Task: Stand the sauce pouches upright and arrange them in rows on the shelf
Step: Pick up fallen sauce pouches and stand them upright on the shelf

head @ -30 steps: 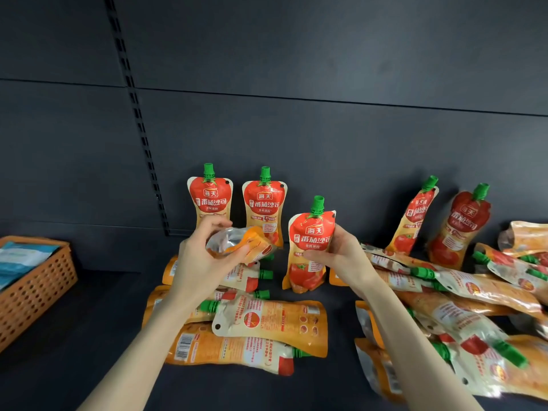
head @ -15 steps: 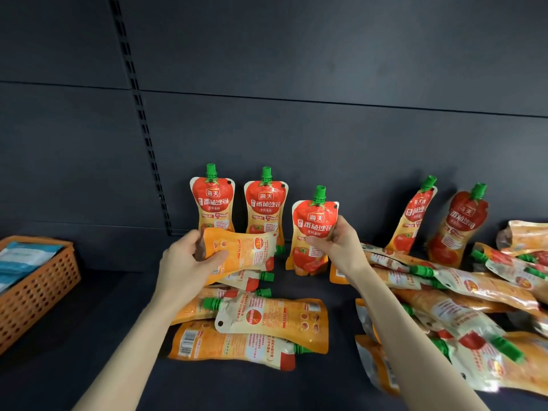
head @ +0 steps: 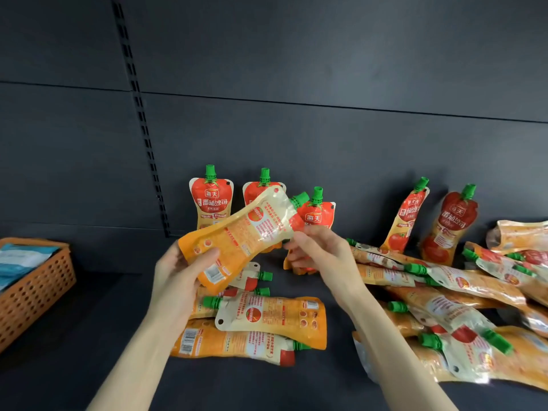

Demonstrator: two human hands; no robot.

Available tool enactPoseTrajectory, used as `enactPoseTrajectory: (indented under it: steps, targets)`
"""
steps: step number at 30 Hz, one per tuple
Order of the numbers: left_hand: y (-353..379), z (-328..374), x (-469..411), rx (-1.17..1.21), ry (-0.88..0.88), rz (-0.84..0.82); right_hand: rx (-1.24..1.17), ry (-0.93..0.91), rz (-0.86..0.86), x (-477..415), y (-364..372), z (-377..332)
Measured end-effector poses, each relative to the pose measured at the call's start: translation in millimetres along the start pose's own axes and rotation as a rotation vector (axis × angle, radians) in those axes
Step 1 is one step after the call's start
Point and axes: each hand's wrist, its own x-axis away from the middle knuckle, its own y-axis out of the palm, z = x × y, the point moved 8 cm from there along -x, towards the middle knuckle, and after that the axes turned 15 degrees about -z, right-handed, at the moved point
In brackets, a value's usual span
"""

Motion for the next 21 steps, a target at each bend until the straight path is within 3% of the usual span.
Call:
enactPoseTrajectory:
  steps: [3,6,12,16,19,21]
  targets:
    - [18,-8,0,-0.066,-0.032,-0.095,-0.159,0.0,-0.06,-5,14,-5]
    - [35,-11,-4,-0.115,-0.096,-0.265,-0.115,-0.026,-0.005,-6,6,-12]
    - [65,-20,-8,0.236,-0.414,-0.582,-0.075,-0.026,-0.037,-12,-1,-19]
    - [87,-18,-5,0.132,-0.409,-0.779,-0.037,-0.035,-0.147,-16,9,-21]
    - [88,-19,-11,0.03,-0.348,-0.755,-0.069,-0.059,-0.123,-18,6,-20]
    - [81,-20,-17,-0.057,-0.31,-0.643,-0.024,-0.083,-0.042,-18,-4,-21]
